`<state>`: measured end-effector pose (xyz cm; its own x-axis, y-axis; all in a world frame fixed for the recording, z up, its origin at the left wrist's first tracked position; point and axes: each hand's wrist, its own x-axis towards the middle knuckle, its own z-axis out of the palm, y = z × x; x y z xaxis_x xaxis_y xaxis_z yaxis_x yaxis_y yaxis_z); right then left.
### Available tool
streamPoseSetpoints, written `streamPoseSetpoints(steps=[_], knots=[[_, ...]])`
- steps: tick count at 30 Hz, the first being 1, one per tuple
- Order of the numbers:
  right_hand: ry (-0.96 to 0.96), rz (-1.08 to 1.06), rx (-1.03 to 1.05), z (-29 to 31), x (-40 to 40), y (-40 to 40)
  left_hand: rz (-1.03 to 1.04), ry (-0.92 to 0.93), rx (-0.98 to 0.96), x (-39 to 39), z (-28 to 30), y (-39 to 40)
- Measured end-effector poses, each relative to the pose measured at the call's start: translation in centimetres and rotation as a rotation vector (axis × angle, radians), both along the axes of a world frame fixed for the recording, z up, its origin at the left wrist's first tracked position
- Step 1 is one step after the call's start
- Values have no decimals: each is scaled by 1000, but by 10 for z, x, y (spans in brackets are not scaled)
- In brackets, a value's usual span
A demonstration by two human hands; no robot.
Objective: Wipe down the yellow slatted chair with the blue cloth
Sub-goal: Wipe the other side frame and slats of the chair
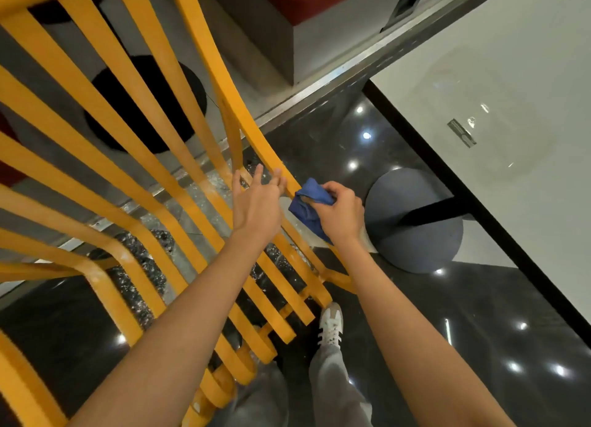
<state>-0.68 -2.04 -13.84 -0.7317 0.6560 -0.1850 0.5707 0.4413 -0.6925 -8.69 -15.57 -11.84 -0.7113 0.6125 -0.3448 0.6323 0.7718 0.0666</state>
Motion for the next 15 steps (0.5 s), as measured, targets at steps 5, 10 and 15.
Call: streamPoseSetpoints(steps=[5,10,15], knots=[[28,-25,-240,-7,-11,15,36,1,17,3,0,-1],[63,44,-392,-8,26,27,165,-70,108,4,3,3],[17,127,-186,2,-22,16,268,-75,148,18,10,9]])
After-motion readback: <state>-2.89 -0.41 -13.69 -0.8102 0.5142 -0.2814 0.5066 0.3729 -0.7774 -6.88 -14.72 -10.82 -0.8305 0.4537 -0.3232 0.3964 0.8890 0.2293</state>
